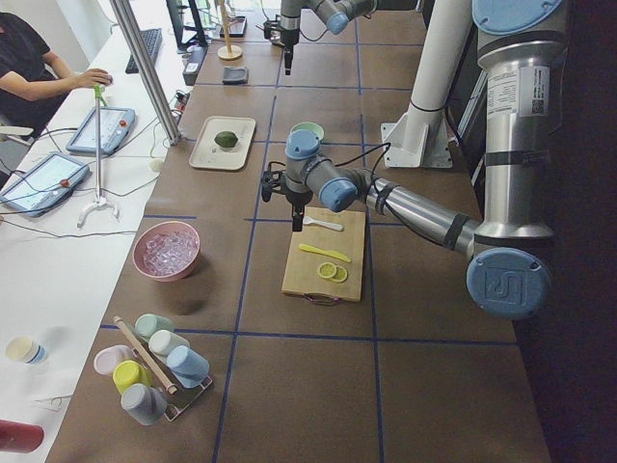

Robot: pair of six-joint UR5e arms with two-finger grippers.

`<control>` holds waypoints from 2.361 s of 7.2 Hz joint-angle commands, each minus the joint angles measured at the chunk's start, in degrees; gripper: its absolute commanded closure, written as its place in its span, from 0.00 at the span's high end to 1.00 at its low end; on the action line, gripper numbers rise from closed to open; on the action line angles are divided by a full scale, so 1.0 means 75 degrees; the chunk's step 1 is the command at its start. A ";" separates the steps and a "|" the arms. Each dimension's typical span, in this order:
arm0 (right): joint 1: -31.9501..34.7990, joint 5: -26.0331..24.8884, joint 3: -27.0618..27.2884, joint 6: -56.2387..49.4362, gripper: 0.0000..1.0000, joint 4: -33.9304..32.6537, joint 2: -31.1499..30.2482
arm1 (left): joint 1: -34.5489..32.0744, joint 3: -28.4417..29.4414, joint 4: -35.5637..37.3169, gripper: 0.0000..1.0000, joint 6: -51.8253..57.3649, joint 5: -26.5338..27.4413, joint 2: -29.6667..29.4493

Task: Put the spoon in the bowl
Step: 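Lift the right arm away while the left gripper reaches toward the white spoon, then grasp the white plastic spoon on the cutting board with the left gripper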

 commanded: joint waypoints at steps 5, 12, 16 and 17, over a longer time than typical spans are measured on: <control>0.1118 0.0448 0.0828 -0.1770 1.00 -0.0012 -0.1419 | 0.1638 0.1046 -0.0319 1.00 -0.0676 0.0780 -0.0707; 0.1294 0.0460 0.0840 -0.1770 1.00 -0.0024 -0.1396 | 0.1838 0.1140 -0.0307 0.90 -0.0711 0.0769 -0.0718; 0.1341 0.0460 0.0840 -0.1770 1.00 -0.0035 -0.1396 | 0.1850 0.1140 -0.0272 0.37 -0.0723 0.0780 -0.0707; 0.1341 0.0460 0.0840 -0.1770 1.00 -0.0035 -0.1396 | 0.1850 0.1140 -0.0272 0.16 -0.0723 0.0780 -0.0695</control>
